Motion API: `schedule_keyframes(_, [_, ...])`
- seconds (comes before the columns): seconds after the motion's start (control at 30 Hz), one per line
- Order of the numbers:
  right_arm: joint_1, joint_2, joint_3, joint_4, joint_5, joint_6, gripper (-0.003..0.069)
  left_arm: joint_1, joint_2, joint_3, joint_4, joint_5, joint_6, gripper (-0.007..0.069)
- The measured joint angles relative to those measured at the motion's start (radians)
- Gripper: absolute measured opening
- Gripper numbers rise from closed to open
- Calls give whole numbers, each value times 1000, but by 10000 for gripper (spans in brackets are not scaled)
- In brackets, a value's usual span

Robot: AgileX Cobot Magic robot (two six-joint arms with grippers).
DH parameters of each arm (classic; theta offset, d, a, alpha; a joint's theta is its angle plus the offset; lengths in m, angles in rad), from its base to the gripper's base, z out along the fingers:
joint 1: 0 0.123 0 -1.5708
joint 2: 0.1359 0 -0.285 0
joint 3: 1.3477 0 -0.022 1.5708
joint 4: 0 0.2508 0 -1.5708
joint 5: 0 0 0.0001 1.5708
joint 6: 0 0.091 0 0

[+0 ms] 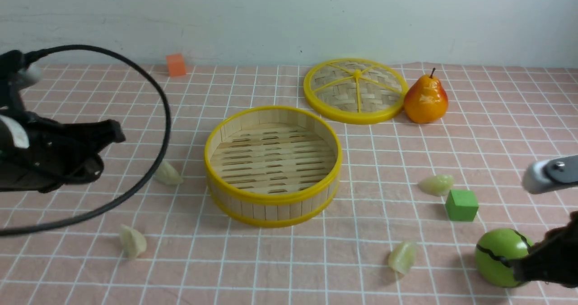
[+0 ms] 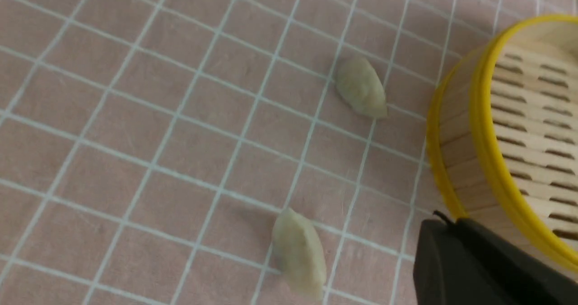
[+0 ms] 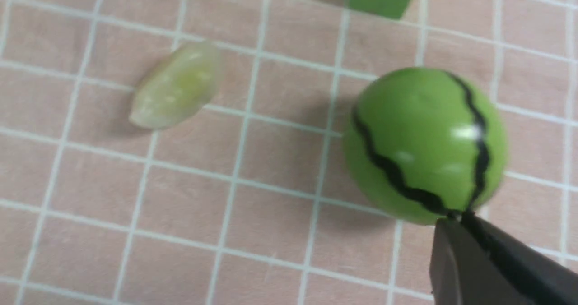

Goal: Put the dumplings into the steamer on the table with the pink tablecloth.
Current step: 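Reach for and grasp a dumpling on the table with the left gripper, then place the dumpling into the bamboo steamer basket with the left gripper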

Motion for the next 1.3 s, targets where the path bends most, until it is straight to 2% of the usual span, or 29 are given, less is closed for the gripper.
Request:
schedule_keyframes(0.1, [29, 50, -18, 76, -12, -41, -10, 12, 124, -82, -76, -10, 45, 22])
schedule_keyframes(0.23, [36, 70, -19, 130, -24, -47, -10, 19, 287, -166, -91, -55, 60, 57])
schedule_keyframes(0.3, [36, 71, -19, 139, -25, -47, -10, 20, 400, -237, -62, -73, 62, 131])
schedule_keyframes(0.33, [36, 71, -19, 140, -25, -47, -10, 20, 409, -250, -59, -73, 62, 139])
schedule_keyframes(0.4, [36, 72, -19, 140, -25, -48, -10, 20, 523, -325, -18, -76, 62, 253])
schedule_keyframes(0.43, [36, 72, -19, 140, -25, -48, -10, 20, 540, -338, -16, -76, 62, 262])
schedule_keyframes(0.5, [36, 73, -19, 140, -26, -48, -10, 21, 624, -405, 9, -72, 62, 363])
schedule_keyframes(0.6, [36, 75, -19, 140, -29, -48, -10, 21, 729, -489, 17, -51, 62, 428])
schedule_keyframes(0.7, [36, 75, -19, 140, -33, -48, -10, 21, 786, -528, 20, -33, 62, 424])
schedule_keyframes(0.8, [36, 75, -19, 141, -45, -48, -10, 21, 825, -561, 24, -7, 62, 297])
schedule_keyframes(0.87, [36, 75, -19, 141, -50, -48, -8, 21, 826, -569, 23, 8, 62, 242])
schedule_keyframes(1.03, [36, 75, -19, 141, -72, -48, -7, 7, 799, -599, 19, 78, 99, 246])
schedule_keyframes(1.13, [36, 75, -19, 141, -87, -48, -5, -56, 720, -642, 12, 105, 214, 246])
schedule_keyframes(1.3, [36, 76, -19, 141, -98, -48, -1, -168, 683, -689, 7, 55, 292, 246])
